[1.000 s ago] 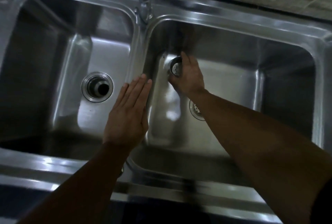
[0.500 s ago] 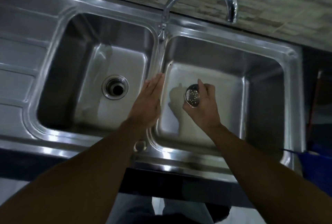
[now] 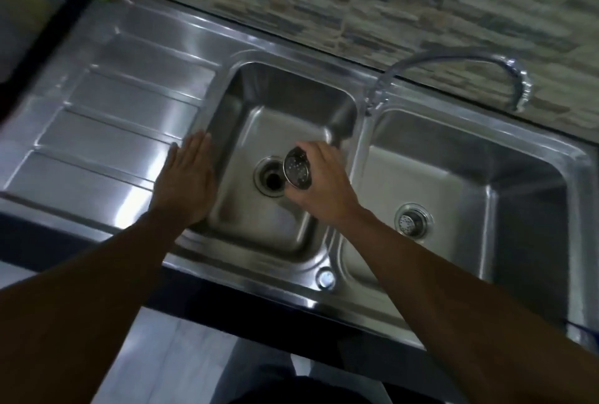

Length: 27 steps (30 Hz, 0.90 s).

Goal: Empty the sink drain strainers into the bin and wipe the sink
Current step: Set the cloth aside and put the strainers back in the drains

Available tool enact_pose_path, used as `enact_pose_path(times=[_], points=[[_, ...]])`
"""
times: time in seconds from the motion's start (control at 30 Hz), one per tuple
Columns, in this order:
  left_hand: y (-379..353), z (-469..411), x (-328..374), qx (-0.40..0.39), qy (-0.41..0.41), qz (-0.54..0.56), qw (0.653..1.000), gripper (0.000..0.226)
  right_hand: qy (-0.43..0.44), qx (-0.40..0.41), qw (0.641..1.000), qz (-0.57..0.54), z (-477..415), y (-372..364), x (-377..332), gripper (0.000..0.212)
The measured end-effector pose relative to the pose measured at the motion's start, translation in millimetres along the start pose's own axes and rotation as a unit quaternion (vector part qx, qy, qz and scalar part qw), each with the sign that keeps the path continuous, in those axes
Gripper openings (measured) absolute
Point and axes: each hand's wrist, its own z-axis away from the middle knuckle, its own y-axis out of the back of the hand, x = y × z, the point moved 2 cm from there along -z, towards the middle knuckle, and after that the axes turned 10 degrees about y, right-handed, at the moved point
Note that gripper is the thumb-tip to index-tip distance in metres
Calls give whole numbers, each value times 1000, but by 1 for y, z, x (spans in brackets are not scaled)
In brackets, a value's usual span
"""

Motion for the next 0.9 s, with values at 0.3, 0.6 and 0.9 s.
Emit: enact_pose_path(times=[0.3,0.6,0.9], points=[[-20,7,-49,23,-9,-10,1000,65,-38,-127,989,70,-49,-101,26,88],[-26,3,-50,39,2,-25,999,66,-85,-146,984,48,-61,-145,57,94],[-27,1,-50,39,3,-43,998,68,-76,-164,981,65,-57,-156,69,96]])
